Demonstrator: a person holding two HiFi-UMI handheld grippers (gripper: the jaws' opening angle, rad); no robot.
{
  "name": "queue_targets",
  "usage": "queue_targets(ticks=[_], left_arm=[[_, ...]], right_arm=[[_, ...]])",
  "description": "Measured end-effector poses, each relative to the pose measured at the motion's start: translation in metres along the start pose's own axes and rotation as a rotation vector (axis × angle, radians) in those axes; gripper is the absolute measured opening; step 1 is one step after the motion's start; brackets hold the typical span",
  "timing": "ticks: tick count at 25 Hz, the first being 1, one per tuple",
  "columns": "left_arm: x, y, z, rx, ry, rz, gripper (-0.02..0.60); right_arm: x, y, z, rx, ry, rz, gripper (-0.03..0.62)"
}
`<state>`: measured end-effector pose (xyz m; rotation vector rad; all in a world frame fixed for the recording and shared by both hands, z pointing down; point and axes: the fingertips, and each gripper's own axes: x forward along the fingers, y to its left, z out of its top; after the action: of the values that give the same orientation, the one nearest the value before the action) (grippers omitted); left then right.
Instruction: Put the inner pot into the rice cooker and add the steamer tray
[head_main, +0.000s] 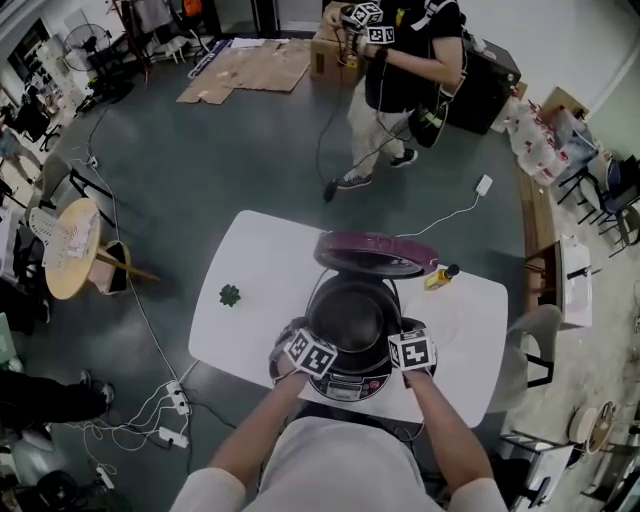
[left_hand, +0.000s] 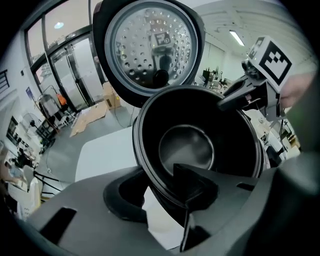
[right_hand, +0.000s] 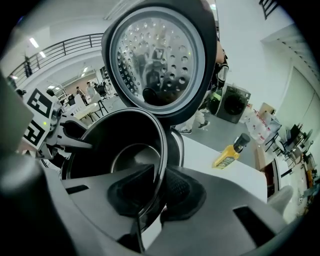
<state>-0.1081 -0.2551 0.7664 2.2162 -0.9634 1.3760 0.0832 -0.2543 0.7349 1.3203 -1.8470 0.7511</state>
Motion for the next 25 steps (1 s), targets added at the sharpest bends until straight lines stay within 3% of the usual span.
queue_targets(ticks=[3,7,25], left_arm=[[0.003,0.007,0.001,0.074,-0.003,0.071,0.213],[0.006,0.014,0.0,0.081,-0.028,0.103,0.254],[0.019,0.016,-0.009,0.097,-0.018,0.037,0.317]], right_arm=[[0.004,-0.001,0.002,0.01,0.002,0.009,0.061],[0.009,0.0,0.002,0.0,0.012,-0.006,0.066],[0.018,-0.006,0.001,-0.118,0.075,-0.264,0.1]])
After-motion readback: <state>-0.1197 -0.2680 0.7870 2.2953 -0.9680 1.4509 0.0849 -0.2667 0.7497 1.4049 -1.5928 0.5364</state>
